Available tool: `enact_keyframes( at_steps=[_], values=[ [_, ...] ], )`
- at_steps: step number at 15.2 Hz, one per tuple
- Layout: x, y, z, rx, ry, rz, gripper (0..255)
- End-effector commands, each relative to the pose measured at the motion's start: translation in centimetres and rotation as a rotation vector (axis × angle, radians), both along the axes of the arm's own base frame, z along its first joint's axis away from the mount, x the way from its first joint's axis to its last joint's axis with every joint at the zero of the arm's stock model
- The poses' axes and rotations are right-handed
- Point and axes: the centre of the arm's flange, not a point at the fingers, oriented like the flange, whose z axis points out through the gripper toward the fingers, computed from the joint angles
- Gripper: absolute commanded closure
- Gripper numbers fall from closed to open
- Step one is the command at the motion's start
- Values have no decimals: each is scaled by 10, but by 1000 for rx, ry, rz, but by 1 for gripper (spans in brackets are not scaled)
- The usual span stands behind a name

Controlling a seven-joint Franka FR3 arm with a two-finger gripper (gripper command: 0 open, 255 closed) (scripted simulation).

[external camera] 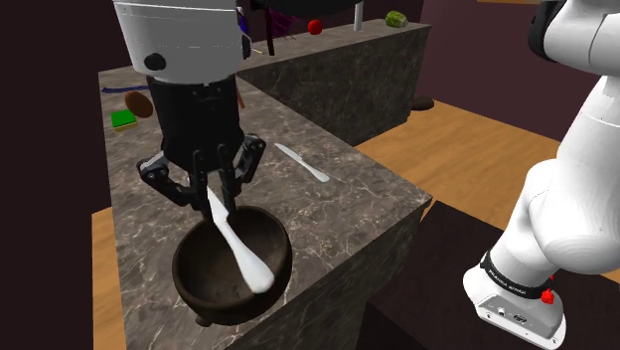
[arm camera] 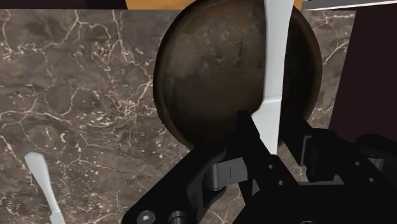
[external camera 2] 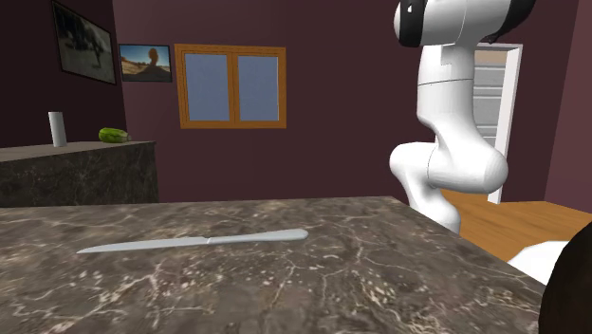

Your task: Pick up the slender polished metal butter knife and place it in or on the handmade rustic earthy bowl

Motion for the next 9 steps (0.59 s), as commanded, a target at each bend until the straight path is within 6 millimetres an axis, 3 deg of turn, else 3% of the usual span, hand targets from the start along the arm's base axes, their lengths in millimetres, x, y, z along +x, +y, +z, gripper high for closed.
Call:
enact_keyframes(
  at_steps=[1, 9],
  values=[
    [1, -1, -11, 0, 0, 0, 255],
    [1, -1, -53, 0, 0, 0, 255]
  ],
)
